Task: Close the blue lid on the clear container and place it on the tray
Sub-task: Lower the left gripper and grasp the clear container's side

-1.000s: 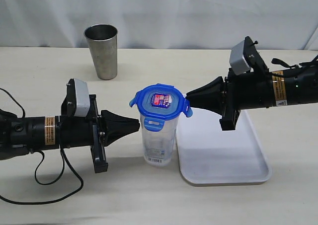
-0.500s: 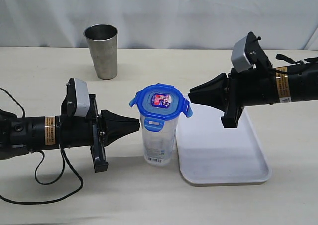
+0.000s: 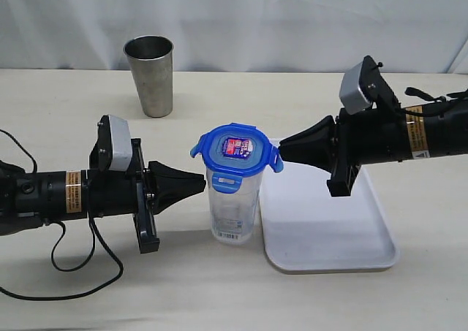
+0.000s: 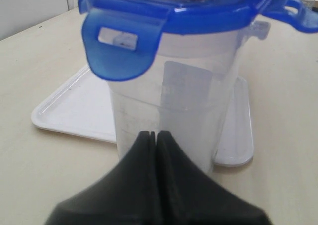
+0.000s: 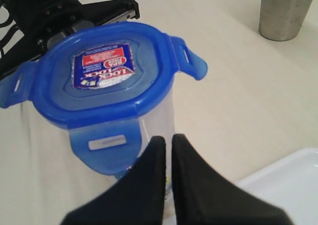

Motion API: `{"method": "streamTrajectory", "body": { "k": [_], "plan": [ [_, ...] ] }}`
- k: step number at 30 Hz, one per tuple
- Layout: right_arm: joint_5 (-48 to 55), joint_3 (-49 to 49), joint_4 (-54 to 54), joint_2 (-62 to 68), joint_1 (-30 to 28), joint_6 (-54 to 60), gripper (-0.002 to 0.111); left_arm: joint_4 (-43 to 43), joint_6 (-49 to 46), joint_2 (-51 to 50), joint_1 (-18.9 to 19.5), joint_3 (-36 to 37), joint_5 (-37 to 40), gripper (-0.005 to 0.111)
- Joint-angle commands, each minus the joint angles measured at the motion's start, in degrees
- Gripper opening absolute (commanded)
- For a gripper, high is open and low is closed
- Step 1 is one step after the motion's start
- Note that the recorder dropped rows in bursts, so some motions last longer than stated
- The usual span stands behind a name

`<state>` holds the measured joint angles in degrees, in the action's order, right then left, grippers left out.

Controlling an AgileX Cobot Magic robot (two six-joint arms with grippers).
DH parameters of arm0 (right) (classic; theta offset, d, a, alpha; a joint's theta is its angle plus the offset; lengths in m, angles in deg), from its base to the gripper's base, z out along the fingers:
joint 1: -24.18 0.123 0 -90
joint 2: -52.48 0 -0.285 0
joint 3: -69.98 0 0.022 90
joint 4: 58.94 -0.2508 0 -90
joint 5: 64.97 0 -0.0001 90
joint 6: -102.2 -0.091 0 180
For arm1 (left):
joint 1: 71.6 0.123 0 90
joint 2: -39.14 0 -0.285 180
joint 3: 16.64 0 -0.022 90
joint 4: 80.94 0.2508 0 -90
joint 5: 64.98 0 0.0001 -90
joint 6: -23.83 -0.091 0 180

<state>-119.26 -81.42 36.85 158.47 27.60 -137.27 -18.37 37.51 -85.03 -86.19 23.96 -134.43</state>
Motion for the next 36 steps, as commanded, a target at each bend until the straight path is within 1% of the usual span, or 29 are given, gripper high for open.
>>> {"method": "streamTrajectory", "body": {
  "k": [1,15,18,27,32,36],
  "plan": [
    [-2.39,0.30,-0.81,-0.46,0.03,0.67,0.004,-0.81,0.09,-0.03,-0.15,-0.20,-0.51,0.000],
    [-3.05,0.30,0.09,-0.46,0.03,0.23,0.004,-0.81,0.09,-0.03,-0.15,-0.20,-0.51,0.000],
    [-4.51,0.30,1.02,-0.46,0.03,0.23,0.004,-0.97,0.09,-0.03,-0.15,-0.20,-0.51,0.000],
    [-3.89,0.30,1.04,-0.46,0.03,0.23,0.004,-0.96,0.09,-0.03,-0.15,-0.20,-0.51,0.000],
    [-1.66,0.30,0.92,-0.46,0.03,0.23,0.004,-0.85,0.69,-0.03,-0.15,-0.20,-0.51,0.000],
    [2.76,0.30,0.92,-0.46,0.03,-0.37,0.004,-1.50,1.08,-0.03,-0.15,-0.20,-0.51,0.000]
  ]
}}
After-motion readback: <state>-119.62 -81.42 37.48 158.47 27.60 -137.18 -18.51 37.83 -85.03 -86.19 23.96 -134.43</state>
